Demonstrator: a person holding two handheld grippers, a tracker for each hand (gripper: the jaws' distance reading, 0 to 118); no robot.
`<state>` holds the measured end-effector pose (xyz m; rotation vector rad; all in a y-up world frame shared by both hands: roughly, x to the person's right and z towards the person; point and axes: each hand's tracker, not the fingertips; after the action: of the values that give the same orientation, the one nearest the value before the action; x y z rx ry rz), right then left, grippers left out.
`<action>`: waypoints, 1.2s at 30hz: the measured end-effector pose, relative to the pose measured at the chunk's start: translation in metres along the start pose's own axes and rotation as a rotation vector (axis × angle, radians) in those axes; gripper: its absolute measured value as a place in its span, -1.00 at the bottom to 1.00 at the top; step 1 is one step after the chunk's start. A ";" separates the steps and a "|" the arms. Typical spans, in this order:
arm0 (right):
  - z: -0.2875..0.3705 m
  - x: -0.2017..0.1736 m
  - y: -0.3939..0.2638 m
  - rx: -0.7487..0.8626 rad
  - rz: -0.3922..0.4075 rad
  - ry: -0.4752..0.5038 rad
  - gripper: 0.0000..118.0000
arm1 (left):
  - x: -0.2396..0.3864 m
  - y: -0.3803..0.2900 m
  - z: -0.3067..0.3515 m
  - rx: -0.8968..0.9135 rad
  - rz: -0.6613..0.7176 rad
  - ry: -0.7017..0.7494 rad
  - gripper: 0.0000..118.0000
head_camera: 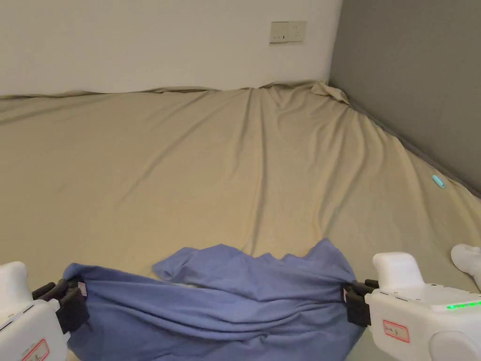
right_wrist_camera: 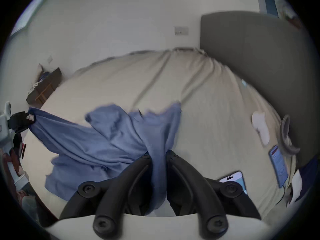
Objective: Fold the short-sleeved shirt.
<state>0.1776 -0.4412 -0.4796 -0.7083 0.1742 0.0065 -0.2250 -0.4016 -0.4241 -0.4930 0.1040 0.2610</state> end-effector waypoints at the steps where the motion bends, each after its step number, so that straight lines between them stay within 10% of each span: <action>1: 0.014 -0.006 0.009 0.049 -0.006 0.013 -0.76 | 0.000 0.014 0.015 0.051 -0.021 -0.002 -0.99; 17: 0.263 -0.073 0.207 0.704 0.072 0.163 -0.77 | 0.013 0.226 0.281 0.655 -0.178 0.012 -0.99; 36: 0.064 -0.118 0.421 0.519 0.024 0.107 -0.77 | -0.026 0.393 0.026 0.469 -0.126 0.234 -0.99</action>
<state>0.0435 -0.0731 -0.6853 -0.1886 0.2746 -0.0520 -0.3563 -0.0617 -0.5751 -0.0603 0.3520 0.0485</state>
